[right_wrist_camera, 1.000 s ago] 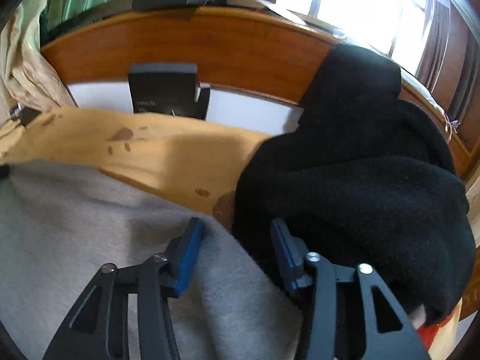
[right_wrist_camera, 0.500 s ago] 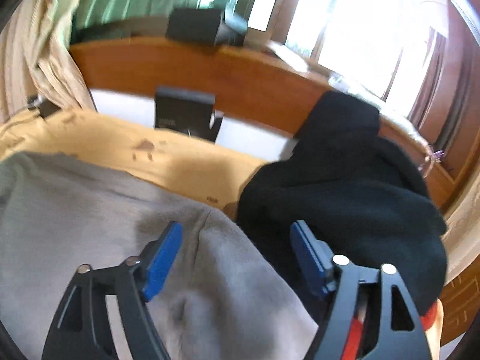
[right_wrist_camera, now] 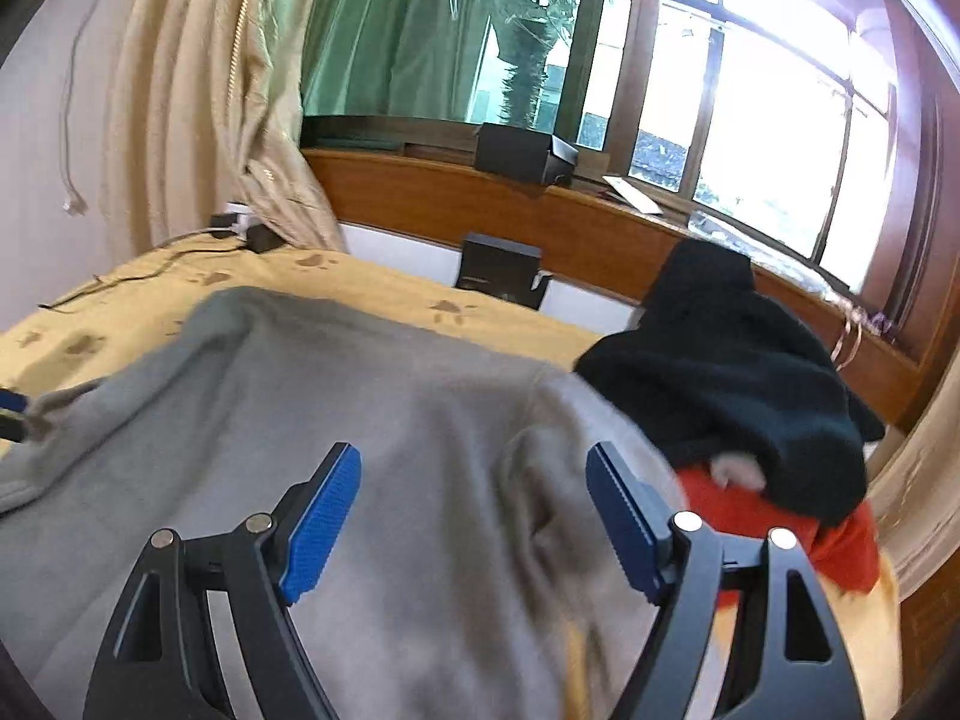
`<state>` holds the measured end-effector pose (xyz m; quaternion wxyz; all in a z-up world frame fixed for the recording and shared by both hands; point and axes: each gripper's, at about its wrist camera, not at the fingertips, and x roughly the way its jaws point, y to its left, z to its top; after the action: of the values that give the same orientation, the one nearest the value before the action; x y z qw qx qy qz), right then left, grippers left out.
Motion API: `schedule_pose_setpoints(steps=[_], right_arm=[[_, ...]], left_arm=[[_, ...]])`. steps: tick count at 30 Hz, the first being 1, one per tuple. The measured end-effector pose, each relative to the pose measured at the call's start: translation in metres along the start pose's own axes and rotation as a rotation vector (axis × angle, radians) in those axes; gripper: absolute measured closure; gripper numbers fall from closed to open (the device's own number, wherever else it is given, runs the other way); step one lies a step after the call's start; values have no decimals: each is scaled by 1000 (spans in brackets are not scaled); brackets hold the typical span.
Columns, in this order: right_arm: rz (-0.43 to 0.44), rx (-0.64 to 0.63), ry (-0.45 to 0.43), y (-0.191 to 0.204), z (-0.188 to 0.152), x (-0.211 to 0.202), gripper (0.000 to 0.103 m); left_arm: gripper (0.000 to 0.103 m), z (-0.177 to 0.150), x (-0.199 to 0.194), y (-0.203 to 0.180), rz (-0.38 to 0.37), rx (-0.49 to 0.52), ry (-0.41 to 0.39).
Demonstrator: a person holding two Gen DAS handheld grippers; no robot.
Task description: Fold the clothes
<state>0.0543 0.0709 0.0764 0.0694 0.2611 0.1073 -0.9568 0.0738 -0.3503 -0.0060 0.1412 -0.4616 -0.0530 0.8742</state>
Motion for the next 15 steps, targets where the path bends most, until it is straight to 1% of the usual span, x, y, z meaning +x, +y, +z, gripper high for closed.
schedule_pose_setpoints(steps=[1,2,3,6,9,11,13,15], right_arm=[[5,5,-4,2,-5,-2,22],[7,7,-10,5,-10,-4,22],[8,4,-14,7,-15,-4,22],[22,-6,6,17,-27,3,22],[24,-18,22,22,-32,7,22],[25,-16,11,21,-32,6,22],[23,-9,9,20,-33,5,22],[21,-2,15,18,-33,7,22]], left_arm=[[57,0,2,-5,19,14,-5],[74,0,3,-7,31,20,-7],[98,0,3,-7,36,7,-7],[98,0,0,-7,58,-17,-11],[98,7,-19,-5,121,-14,-57],[98,13,-33,-4,176,-5,-92],[98,27,-51,-7,323,50,-162],[98,43,-71,-11,495,123,-245]])
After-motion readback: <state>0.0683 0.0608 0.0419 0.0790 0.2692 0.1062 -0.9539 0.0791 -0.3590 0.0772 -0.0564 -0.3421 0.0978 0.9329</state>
